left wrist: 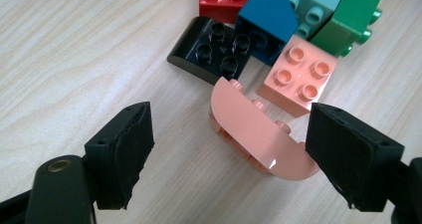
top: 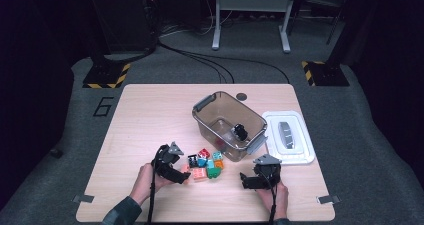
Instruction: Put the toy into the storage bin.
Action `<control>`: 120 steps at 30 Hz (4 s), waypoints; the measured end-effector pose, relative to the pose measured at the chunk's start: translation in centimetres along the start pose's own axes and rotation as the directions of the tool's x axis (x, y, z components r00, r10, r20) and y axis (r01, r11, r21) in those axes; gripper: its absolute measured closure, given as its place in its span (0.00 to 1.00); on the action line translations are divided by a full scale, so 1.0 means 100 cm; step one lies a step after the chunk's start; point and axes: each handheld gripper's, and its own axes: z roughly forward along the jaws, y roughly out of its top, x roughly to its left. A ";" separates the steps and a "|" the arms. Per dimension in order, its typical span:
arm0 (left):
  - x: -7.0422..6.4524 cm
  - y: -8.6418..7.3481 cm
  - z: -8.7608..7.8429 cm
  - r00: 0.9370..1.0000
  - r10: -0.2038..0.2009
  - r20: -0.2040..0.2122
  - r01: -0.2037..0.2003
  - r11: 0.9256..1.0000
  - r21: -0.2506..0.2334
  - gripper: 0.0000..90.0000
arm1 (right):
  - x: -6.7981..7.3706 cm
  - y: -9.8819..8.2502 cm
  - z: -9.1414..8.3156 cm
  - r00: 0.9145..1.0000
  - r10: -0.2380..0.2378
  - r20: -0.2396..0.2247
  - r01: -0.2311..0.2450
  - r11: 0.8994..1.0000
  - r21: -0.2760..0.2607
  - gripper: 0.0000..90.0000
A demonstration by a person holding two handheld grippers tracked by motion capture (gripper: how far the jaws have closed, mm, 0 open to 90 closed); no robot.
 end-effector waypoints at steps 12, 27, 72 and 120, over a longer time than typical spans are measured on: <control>-0.003 -0.003 0.013 1.000 0.000 0.010 0.000 1.000 0.030 0.39 | 0.000 0.000 0.000 1.000 -0.001 -0.002 0.001 1.000 -0.001 0.02; 0.001 0.003 0.009 0.999 0.036 0.003 -0.036 0.999 0.028 0.56 | 0.000 0.000 0.000 1.000 0.004 0.002 -0.004 1.000 0.000 0.02; 0.047 0.051 -0.036 0.999 -0.007 -0.044 0.003 0.996 -0.091 0.75 | 0.000 0.000 0.000 1.000 0.005 0.002 -0.005 1.000 -0.001 0.02; 0.044 0.184 -0.060 0.989 0.101 -0.107 -0.117 0.980 -0.159 0.75 | 0.000 0.000 0.000 1.000 0.014 0.006 -0.014 1.000 -0.004 0.02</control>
